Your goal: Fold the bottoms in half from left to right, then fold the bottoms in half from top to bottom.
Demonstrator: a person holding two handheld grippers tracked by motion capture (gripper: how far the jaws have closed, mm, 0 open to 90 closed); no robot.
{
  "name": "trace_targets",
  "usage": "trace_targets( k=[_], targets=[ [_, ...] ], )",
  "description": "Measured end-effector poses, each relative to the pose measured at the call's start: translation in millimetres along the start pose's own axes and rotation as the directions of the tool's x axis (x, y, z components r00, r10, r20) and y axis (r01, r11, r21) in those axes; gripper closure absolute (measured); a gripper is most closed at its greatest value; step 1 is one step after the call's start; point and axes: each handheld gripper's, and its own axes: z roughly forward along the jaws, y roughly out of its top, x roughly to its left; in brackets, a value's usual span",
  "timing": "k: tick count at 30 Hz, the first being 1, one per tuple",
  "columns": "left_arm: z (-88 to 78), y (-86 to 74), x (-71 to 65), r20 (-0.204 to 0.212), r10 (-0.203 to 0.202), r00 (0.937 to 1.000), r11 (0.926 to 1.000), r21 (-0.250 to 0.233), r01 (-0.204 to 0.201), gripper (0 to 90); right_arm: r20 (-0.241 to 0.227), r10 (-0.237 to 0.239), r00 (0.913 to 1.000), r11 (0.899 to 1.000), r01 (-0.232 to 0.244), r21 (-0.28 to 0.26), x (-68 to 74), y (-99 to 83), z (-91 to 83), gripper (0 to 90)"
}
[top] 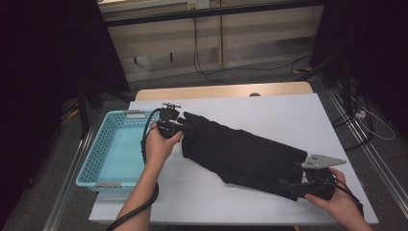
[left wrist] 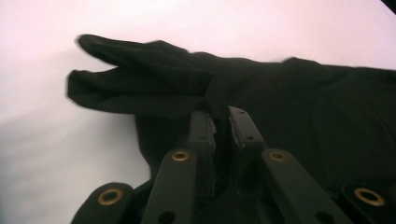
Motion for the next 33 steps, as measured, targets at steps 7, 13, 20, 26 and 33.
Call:
trace_targets(
  k=[7, 13, 20, 26, 33],
  targets=[
    [7.4, -5.9, -12.0, 0.051, 0.015, 0.9986, 0.9999, 0.004, -0.015, 81.3, -0.005, -0.003, 1.0, 1.0, 0.003, 0.002, 2.0, -0.2, 0.7, 18.2],
    [8.3, -7.7, -18.5, 0.069, 0.038, 0.9969, 0.9992, 0.008, -0.039, 81.3, -0.012, -0.004, 0.9999, 1.0, 0.004, 0.001, 2.4, 2.2, 3.3, 17.9],
    [9.3, -12.4, -26.6, 0.103, 0.059, 0.9929, 0.9982, -0.011, -0.059, 81.3, -0.016, -0.007, 0.9999, 1.0, 0.007, 0.005, 3.6, 2.1, 4.2, 17.9],
    [14.0, -22.8, -36.0, 0.146, 0.072, 0.9866, 0.9971, -0.033, -0.068, 81.3, -0.014, -0.007, 0.9999, 1.0, 0.007, 0.004, 3.9, 0.7, 2.8, 17.9],
    [25.1, -33.7, -40.9, 0.185, 0.074, 0.98, 0.9972, -0.026, -0.07, 81.3, -0.011, 0.001, 0.9999, 1.0, 0.0, 0.004, 2.6, -0.1, 1.9, 17.8]
  ],
)
